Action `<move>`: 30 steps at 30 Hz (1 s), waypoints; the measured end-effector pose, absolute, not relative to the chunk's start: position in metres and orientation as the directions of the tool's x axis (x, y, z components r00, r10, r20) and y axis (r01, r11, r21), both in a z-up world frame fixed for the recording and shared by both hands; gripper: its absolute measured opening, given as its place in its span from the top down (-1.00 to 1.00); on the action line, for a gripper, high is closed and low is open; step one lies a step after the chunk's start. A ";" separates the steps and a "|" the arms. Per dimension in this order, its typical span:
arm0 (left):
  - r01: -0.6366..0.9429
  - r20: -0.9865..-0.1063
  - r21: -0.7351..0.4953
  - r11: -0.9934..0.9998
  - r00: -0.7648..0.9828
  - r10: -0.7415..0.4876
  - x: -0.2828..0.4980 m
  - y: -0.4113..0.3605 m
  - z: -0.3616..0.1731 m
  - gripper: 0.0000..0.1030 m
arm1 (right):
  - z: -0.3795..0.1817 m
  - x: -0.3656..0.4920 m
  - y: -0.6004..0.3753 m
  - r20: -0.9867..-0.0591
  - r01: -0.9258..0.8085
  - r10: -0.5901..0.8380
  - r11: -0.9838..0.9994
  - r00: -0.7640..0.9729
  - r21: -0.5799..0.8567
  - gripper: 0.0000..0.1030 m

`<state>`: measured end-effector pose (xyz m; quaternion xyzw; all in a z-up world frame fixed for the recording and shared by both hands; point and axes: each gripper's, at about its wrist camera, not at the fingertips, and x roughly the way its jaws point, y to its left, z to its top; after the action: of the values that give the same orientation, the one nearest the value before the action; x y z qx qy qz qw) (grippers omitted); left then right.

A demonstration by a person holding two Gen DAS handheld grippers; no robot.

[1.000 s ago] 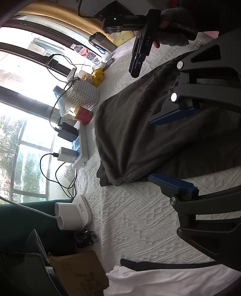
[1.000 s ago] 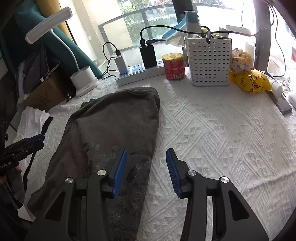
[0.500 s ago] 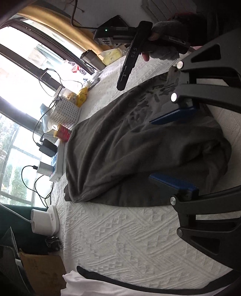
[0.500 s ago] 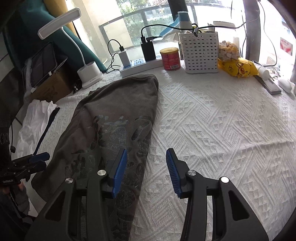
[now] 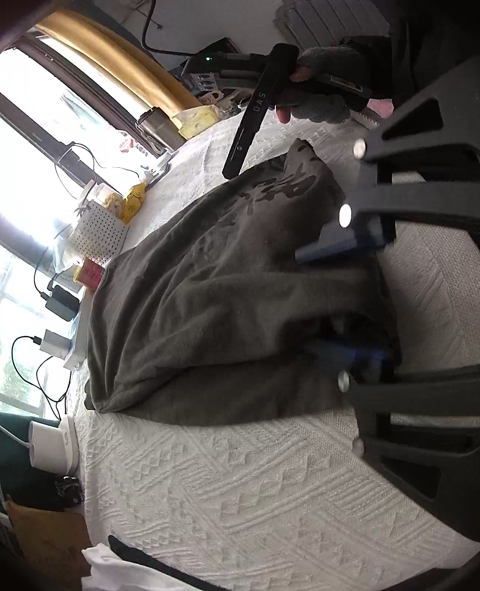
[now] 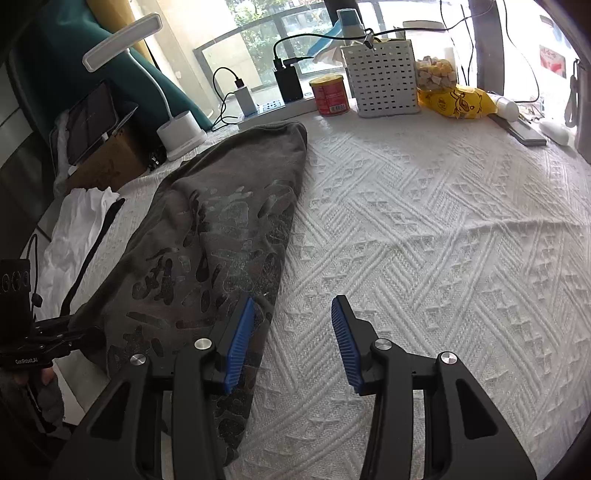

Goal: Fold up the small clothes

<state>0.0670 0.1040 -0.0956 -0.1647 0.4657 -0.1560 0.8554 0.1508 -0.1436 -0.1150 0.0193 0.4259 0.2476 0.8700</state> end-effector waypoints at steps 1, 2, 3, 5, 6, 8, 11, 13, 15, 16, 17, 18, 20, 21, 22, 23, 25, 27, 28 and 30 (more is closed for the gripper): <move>0.109 -0.743 -0.427 0.898 0.523 -0.417 0.065 0.107 -0.092 0.67 | -0.115 0.149 -0.144 -0.731 -0.414 0.447 0.877 0.515 0.245 0.10; 0.107 -0.731 -0.437 0.893 0.536 -0.422 0.063 0.109 -0.089 0.78 | -0.115 0.147 -0.144 -0.731 -0.414 0.448 0.877 0.515 0.246 0.10; 0.106 -0.721 -0.442 0.891 0.548 -0.423 0.060 0.111 -0.085 0.79 | -0.115 0.146 -0.144 -0.730 -0.415 0.450 0.875 0.515 0.247 0.10; 0.106 -0.709 -0.437 0.893 0.570 -0.415 0.055 0.114 -0.077 0.81 | -0.115 0.141 -0.142 -0.728 -0.417 0.454 0.874 0.514 0.250 0.10; 0.105 -0.708 -0.430 0.897 0.577 -0.407 0.053 0.116 -0.074 0.81 | -0.115 0.139 -0.141 -0.728 -0.419 0.457 0.872 0.512 0.252 0.10; 0.103 -0.709 -0.412 0.905 0.588 -0.390 0.051 0.118 -0.070 0.82 | -0.116 0.133 -0.137 -0.729 -0.428 0.465 0.867 0.503 0.257 0.10; 0.102 -0.730 -0.399 0.911 0.566 -0.383 0.051 0.121 -0.075 0.82 | -0.120 0.123 -0.129 -0.734 -0.441 0.471 0.860 0.489 0.257 0.10; 0.100 -0.745 -0.385 0.918 0.553 -0.373 0.051 0.121 -0.080 0.82 | -0.123 0.115 -0.123 -0.740 -0.449 0.475 0.855 0.476 0.260 0.10; 0.094 -0.755 -0.384 0.918 0.541 -0.371 0.047 0.122 -0.086 0.82 | -0.127 0.107 -0.118 -0.745 -0.461 0.483 0.847 0.460 0.264 0.10; 0.091 -0.757 -0.379 0.921 0.541 -0.365 0.045 0.123 -0.089 0.82 | -0.129 0.102 -0.116 -0.747 -0.464 0.484 0.845 0.457 0.264 0.10; 0.092 -0.760 -0.375 0.922 0.539 -0.363 0.043 0.124 -0.091 0.82 | -0.131 0.098 -0.114 -0.746 -0.466 0.485 0.844 0.456 0.264 0.10; 0.089 -0.764 -0.368 0.926 0.539 -0.355 0.042 0.123 -0.094 0.82 | -0.131 0.093 -0.113 -0.741 -0.466 0.483 0.847 0.467 0.258 0.10; 0.090 -0.768 -0.356 0.930 0.538 -0.347 0.039 0.122 -0.098 0.83 | -0.132 0.086 -0.112 -0.738 -0.468 0.481 0.847 0.473 0.252 0.10; 0.087 -0.768 -0.350 0.933 0.543 -0.339 0.037 0.122 -0.099 0.83 | -0.132 0.084 -0.113 -0.738 -0.470 0.482 0.846 0.473 0.252 0.10; 0.085 -0.769 -0.343 0.936 0.547 -0.331 0.036 0.121 -0.099 0.83 | -0.132 0.083 -0.114 -0.736 -0.470 0.484 0.845 0.473 0.254 0.10; 0.090 -0.772 -0.328 0.940 0.548 -0.322 0.035 0.119 -0.098 0.83 | -0.133 0.081 -0.115 -0.734 -0.468 0.487 0.845 0.474 0.259 0.10; 0.102 -0.783 -0.286 0.953 0.548 -0.294 0.033 0.114 -0.098 0.83 | -0.134 0.079 -0.117 -0.727 -0.468 0.492 0.844 0.480 0.262 0.10; 0.114 -0.792 -0.250 0.962 0.547 -0.271 0.033 0.108 -0.097 0.83 | -0.135 0.077 -0.114 -0.725 -0.477 0.479 0.847 0.495 0.234 0.54; 0.116 -0.792 -0.246 0.962 0.548 -0.269 0.033 0.106 -0.097 0.83 | -0.136 0.076 -0.112 -0.725 -0.479 0.470 0.850 0.503 0.218 0.61; 0.129 -0.790 -0.246 0.961 0.547 -0.275 0.033 0.099 -0.097 0.83 | -0.136 0.073 -0.111 -0.717 -0.481 0.446 0.859 0.535 0.175 0.82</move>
<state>0.0328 0.0991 -0.0970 -0.0793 0.4615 -0.1154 0.8760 0.0734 -0.1110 -0.1365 -0.0220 0.4028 0.2646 0.8759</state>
